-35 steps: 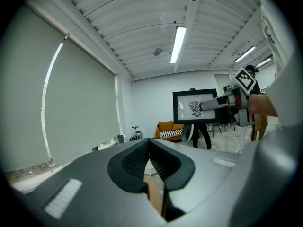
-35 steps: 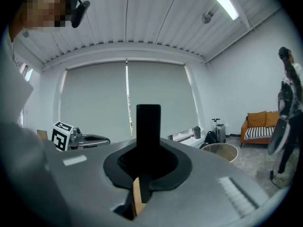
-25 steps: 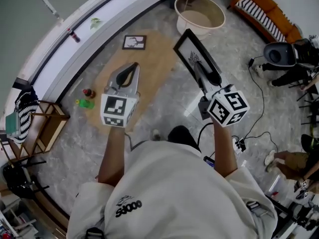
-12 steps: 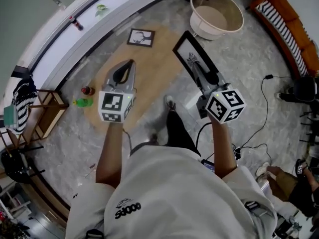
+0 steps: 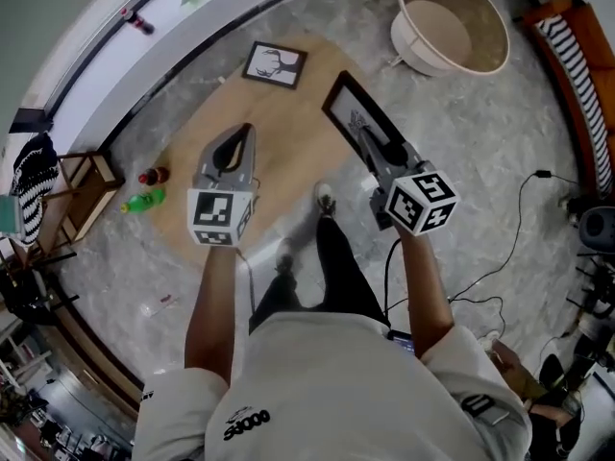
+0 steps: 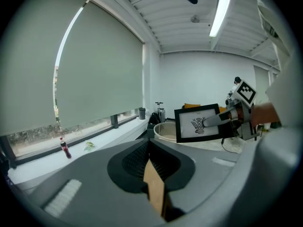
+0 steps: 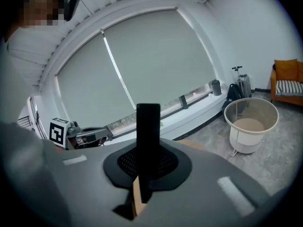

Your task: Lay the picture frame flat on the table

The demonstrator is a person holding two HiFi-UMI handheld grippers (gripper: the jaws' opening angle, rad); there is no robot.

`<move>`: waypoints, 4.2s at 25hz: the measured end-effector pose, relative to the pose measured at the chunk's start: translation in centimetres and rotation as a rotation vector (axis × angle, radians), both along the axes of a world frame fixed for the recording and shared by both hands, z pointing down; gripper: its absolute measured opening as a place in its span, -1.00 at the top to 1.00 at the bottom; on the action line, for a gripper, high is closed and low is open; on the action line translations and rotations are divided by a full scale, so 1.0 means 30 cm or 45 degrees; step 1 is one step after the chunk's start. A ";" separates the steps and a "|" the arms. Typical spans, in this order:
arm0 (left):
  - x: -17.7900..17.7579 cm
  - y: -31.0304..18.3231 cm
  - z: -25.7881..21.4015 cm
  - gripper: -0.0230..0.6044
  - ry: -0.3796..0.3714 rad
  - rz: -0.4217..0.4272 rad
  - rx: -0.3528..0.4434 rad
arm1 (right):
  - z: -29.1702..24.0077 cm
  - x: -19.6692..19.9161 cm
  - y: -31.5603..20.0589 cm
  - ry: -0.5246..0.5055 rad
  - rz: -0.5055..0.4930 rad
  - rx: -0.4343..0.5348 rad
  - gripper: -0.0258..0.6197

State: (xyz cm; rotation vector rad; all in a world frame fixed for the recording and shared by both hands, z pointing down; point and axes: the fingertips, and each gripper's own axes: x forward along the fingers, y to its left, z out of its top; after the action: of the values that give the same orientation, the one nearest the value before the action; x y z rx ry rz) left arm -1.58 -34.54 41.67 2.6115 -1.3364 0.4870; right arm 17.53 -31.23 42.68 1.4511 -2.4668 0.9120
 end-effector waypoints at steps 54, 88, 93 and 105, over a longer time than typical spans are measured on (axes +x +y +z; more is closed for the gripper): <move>0.006 -0.104 1.062 0.90 -0.011 -0.269 -0.558 | 1.355 -0.133 -0.298 -0.283 -0.134 -0.811 0.68; 0.015 -0.007 1.122 0.90 -0.013 -0.295 -0.608 | 1.442 -0.006 -0.122 -0.171 -0.130 -0.944 -0.11; -0.006 0.046 1.081 0.90 -0.012 -0.281 -0.605 | 1.358 0.011 -0.069 -0.138 -0.119 -0.916 -0.10; -0.068 0.159 0.627 0.89 0.083 -0.184 -0.436 | 0.719 0.083 0.172 0.236 -0.013 -0.535 0.43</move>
State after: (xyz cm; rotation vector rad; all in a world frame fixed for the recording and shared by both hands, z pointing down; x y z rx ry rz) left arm -3.62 -29.78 60.49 2.2195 -1.2806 0.5480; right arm 20.02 -26.08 64.25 1.3073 -1.9957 1.1495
